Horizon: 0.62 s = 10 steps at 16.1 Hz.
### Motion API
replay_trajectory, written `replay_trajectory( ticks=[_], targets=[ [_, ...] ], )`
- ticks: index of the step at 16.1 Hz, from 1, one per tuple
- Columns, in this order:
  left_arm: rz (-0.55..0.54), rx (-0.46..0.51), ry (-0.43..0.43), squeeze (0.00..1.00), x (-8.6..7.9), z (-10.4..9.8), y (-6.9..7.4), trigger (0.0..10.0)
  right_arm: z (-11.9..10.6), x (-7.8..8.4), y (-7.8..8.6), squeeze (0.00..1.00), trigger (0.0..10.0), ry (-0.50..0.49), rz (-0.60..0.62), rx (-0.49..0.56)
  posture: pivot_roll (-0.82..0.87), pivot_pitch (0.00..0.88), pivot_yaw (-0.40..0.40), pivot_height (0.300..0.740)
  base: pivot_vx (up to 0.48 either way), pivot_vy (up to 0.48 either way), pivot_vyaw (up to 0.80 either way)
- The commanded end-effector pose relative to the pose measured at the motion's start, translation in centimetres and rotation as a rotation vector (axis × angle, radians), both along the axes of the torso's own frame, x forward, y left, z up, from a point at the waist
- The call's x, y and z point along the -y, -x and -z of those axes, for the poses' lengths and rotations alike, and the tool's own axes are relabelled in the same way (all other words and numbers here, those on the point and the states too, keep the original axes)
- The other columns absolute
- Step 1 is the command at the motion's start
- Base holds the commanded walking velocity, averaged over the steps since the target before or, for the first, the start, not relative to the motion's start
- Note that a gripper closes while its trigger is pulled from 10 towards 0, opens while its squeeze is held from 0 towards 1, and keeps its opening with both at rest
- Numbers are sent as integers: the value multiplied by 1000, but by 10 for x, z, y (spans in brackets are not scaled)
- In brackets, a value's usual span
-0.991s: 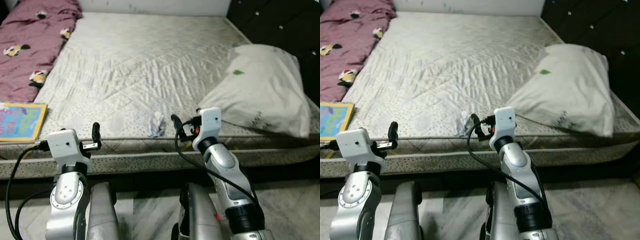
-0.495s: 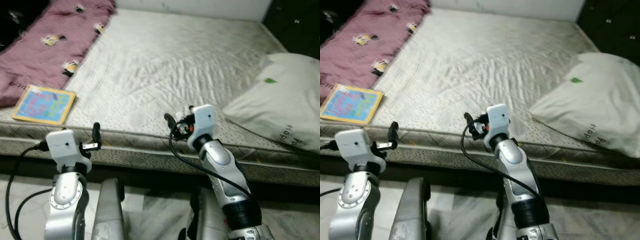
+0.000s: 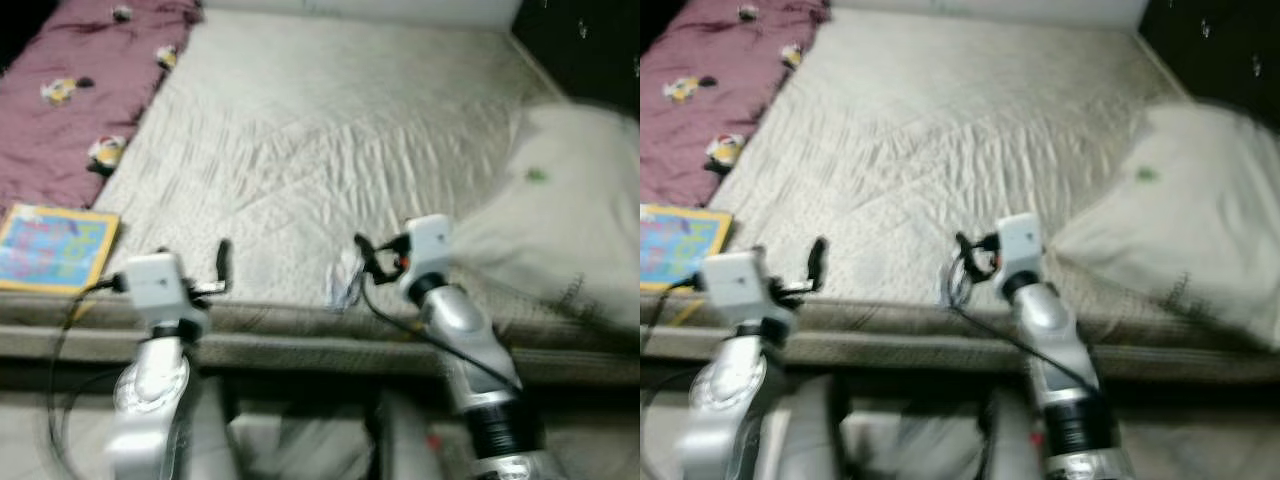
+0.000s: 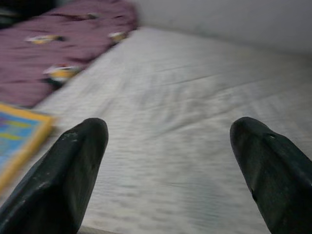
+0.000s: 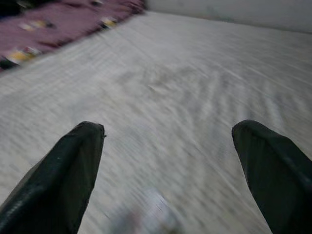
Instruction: Clean up the room
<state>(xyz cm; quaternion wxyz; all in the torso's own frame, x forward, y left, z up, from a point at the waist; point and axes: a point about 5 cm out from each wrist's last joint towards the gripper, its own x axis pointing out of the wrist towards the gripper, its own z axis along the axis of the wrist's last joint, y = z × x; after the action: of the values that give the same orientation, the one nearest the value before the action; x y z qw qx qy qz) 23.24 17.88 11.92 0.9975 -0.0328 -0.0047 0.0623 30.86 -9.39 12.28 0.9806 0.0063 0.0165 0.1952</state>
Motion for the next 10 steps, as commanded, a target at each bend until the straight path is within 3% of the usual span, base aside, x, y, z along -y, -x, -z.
replay_trajectory(
  ticks=[1, 5, 10],
  targets=[
    [11, 5, 15, 0, 6, -2, 0, 10000, 6, 0, 3, 0, 10000, 27, -19, -18, 13, 32, -67, 528, 0, 0, 0],
    [3, -28, 15, 0, 4, 0, 9, 10000, 19, -4, 6, 0, 10000, 40, -50, -82, 40, 58, -72, 528, 0, 0, 0],
    [-14, -67, 17, 0, 3, 0, 25, 10000, 30, -13, 10, 0, 10000, 43, -114, -132, 76, 105, -80, 473, 0, 0, 0]
  ],
)
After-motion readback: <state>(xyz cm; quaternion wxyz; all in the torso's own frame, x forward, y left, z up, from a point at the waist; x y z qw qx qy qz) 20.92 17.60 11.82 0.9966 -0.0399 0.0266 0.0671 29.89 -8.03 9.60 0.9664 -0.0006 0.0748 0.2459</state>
